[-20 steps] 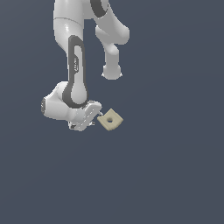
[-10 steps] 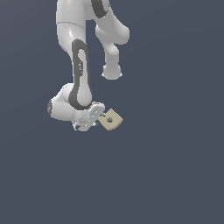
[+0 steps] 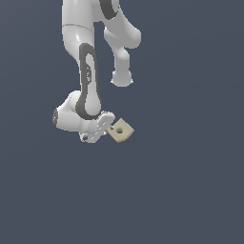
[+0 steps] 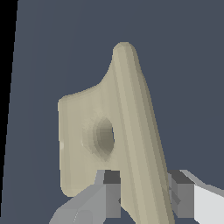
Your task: Pick up the object and move it to a goal position.
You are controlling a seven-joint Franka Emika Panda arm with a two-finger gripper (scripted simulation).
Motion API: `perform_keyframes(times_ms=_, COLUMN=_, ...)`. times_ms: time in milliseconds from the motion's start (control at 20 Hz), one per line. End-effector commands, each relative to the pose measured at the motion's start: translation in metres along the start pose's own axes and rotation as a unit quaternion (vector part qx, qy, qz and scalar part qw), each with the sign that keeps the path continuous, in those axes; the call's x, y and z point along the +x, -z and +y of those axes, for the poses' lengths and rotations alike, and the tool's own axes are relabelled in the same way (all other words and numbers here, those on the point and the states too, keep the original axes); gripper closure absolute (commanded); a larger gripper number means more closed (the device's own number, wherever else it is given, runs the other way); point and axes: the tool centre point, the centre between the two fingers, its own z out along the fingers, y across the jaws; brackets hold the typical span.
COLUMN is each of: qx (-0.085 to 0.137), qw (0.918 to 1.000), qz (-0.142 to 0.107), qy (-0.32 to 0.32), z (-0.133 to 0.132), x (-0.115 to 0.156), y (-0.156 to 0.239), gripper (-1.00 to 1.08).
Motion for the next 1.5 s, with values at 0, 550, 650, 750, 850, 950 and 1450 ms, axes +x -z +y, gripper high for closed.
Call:
perform_keyframes(times_ms=0, qx=0.001, qw=1.0000, qz=-0.001, qy=0.000, z=0.000, x=0.000, y=-0.002, gripper=1.08)
perform_keyframes(times_ms=550, qx=0.000, qw=1.0000, qz=0.000, qy=0.000, z=-0.016, x=-0.002, y=0.013, gripper=1.08)
perform_keyframes(times_ms=650, qx=0.000, qw=1.0000, qz=0.000, qy=0.000, z=-0.025, x=-0.003, y=0.019, gripper=1.08)
perform_keyframes(times_ms=750, qx=0.000, qw=1.0000, qz=0.000, qy=0.000, z=-0.035, x=-0.004, y=0.027, gripper=1.08)
perform_keyframes(times_ms=850, qx=0.000, qw=1.0000, qz=-0.001, qy=0.000, z=-0.047, x=-0.005, y=0.036, gripper=1.08)
perform_keyframes(times_ms=950, qx=0.000, qw=1.0000, qz=-0.001, qy=0.000, z=-0.060, x=-0.007, y=0.047, gripper=1.08)
perform_keyframes(times_ms=1450, qx=-0.001, qw=1.0000, qz=-0.002, qy=0.000, z=-0.152, x=-0.016, y=0.119, gripper=1.08)
